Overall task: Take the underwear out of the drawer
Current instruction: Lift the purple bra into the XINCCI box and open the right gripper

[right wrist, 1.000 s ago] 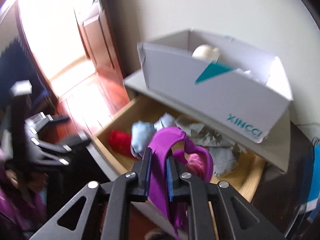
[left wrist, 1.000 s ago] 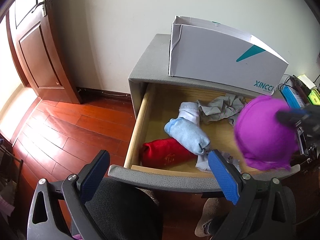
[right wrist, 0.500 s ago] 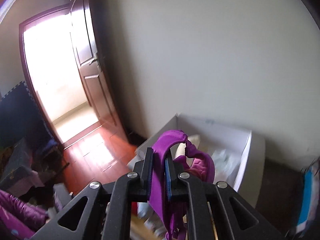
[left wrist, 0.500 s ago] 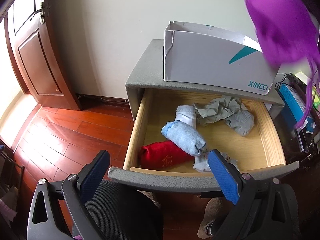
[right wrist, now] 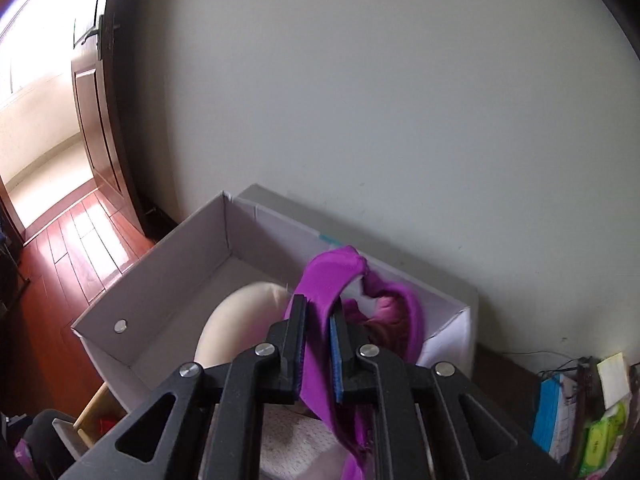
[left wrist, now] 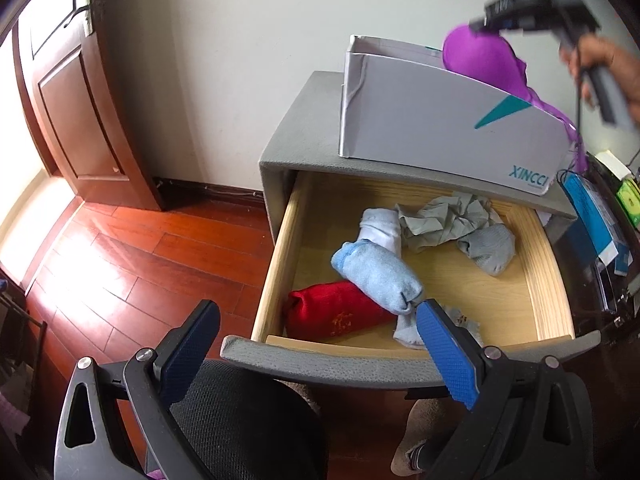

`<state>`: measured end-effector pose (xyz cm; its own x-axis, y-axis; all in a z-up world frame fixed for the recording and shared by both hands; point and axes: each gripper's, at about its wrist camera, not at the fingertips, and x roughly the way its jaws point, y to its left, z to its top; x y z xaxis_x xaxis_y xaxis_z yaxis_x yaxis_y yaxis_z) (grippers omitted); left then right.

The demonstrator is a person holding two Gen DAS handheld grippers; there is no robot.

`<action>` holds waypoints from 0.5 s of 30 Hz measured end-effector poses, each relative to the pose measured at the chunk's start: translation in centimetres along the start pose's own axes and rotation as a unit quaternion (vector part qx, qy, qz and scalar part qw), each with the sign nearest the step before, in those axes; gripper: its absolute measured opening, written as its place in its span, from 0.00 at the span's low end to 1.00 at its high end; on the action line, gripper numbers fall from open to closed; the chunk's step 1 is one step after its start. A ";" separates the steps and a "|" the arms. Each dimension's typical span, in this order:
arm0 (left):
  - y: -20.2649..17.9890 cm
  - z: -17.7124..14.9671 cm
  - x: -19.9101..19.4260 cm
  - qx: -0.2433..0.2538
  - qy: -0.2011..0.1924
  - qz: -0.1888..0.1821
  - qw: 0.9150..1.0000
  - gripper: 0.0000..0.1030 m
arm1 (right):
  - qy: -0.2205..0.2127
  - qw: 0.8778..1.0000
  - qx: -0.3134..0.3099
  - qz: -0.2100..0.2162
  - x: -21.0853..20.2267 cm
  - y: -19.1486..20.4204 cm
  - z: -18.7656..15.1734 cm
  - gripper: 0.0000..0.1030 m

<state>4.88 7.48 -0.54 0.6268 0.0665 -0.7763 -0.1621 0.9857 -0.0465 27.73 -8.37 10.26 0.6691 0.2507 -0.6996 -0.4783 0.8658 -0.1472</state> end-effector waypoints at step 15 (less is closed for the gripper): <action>1.0 0.1 0.8 -0.018 0.020 0.018 0.999 0.95 | -0.120 0.992 -0.001 0.024 -7.4 4.6 -4.8 0.54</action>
<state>5.36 8.56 -1.15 0.5897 0.0946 -0.8021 -0.2114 0.9766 -0.0403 17.85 -8.33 11.40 0.7617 0.3881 -0.5188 -0.5136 0.8498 -0.1184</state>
